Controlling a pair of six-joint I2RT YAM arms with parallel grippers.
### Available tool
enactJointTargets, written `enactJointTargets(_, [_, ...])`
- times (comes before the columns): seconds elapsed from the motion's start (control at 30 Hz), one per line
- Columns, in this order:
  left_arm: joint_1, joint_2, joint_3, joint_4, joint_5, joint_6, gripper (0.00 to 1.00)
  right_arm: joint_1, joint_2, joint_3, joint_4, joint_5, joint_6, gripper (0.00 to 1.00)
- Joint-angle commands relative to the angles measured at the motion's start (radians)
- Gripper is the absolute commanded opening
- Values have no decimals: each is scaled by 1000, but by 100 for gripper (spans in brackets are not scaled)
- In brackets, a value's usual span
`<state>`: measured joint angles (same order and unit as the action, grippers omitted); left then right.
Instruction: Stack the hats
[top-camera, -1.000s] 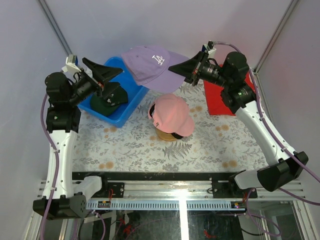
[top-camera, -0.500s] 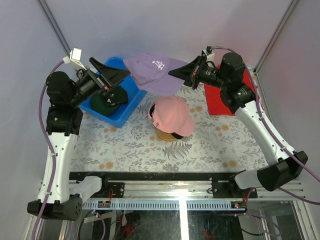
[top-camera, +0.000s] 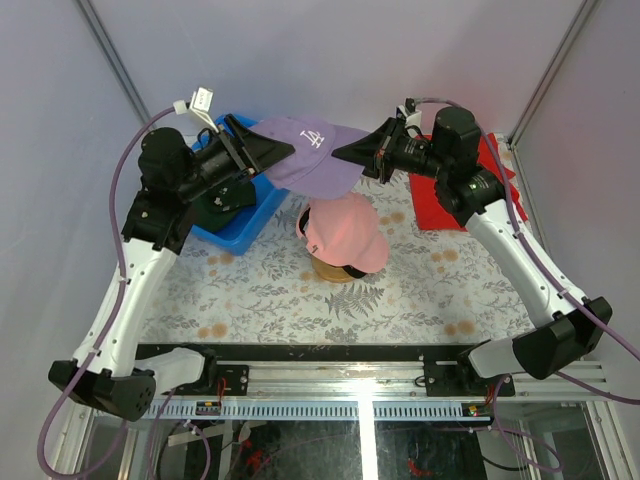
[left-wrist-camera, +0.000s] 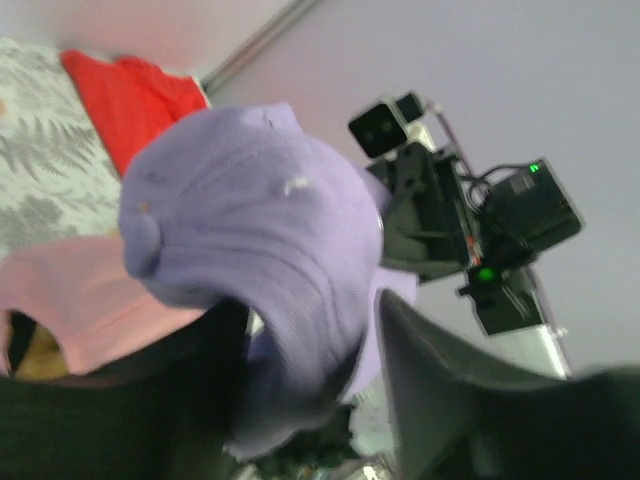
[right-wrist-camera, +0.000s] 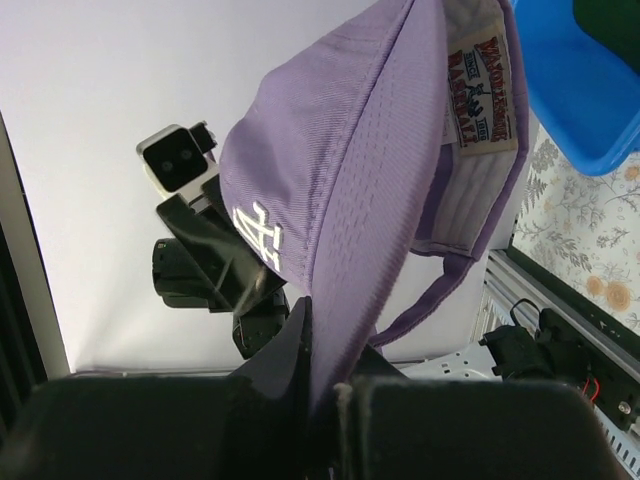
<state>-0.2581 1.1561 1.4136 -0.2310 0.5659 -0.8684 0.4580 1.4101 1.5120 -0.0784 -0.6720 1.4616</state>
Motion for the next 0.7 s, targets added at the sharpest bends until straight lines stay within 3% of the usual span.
enactJointTargets(0.0, [-35, 31, 20, 115, -35, 23, 34, 8, -28, 22, 22, -32, -18, 0])
enactJointTargets(0.03, [-41, 37, 17, 116, -40, 27, 17, 8, -33, 16, 25, -33, -20, 0])
enactJointTargets(0.1, [-44, 33, 5, 112, -55, 45, 1, 6, -39, 15, 17, -33, -31, 0])
enactJointTargets(0.3, [-44, 19, 21, 48, -106, 126, 0, -20, -89, 3, -28, -24, -67, 25])
enactJointTargets(0.67, [-43, 25, 48, 21, -112, 147, 0, -65, -137, -43, -29, -42, -56, 24])
